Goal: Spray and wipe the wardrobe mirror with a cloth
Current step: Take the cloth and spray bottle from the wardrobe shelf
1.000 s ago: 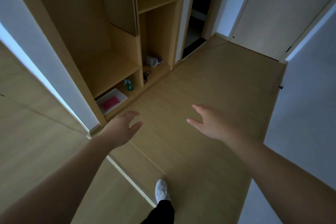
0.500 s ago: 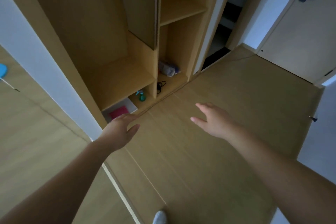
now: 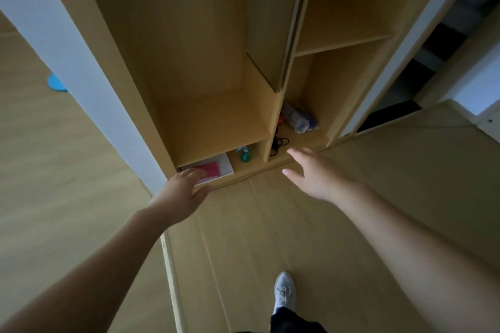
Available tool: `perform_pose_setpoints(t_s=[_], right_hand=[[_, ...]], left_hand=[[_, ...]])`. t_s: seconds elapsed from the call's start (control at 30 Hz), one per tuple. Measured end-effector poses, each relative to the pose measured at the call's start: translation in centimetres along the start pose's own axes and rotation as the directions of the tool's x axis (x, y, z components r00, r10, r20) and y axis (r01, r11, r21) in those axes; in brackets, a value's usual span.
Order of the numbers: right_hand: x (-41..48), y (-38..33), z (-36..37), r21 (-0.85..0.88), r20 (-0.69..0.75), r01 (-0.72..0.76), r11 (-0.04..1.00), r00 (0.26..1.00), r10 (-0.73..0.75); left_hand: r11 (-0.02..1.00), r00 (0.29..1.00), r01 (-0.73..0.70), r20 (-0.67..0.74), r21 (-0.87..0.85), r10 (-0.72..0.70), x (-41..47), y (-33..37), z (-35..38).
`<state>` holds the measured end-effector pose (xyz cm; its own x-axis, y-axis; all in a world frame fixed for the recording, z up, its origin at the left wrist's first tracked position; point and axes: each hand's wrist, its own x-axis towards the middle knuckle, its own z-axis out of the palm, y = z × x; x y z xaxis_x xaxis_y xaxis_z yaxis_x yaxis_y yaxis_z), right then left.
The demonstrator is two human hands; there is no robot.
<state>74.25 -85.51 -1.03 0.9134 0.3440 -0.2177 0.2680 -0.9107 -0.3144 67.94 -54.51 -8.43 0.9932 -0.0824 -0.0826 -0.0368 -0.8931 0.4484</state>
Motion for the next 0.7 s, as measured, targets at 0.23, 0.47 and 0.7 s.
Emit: perform_pose_setpoints(t_s=[0.23,0.47,0.7], right_hand=[[9.2,4.4,-2.9,-0.036,0.087,0.188,0.981,0.979,-0.185],[15.8,4.7,-3.0,-0.014,0.19,0.297,0.955,0.938,-0.289],[22.0,2.9,-2.4,0.007,0.212,0.328,0.945,0.923,-0.322]], left_hand=[[0.98,0.977,0.193,-0.096,0.04,-0.189,4.9,3.6,1.0],[0.964,0.95,0.264,-0.176,0.022,-0.256,7.2,4.8,-0.2],[0.962,0.948,0.269,-0.186,0.039,-0.257,10.6,1.8,-1.5]])
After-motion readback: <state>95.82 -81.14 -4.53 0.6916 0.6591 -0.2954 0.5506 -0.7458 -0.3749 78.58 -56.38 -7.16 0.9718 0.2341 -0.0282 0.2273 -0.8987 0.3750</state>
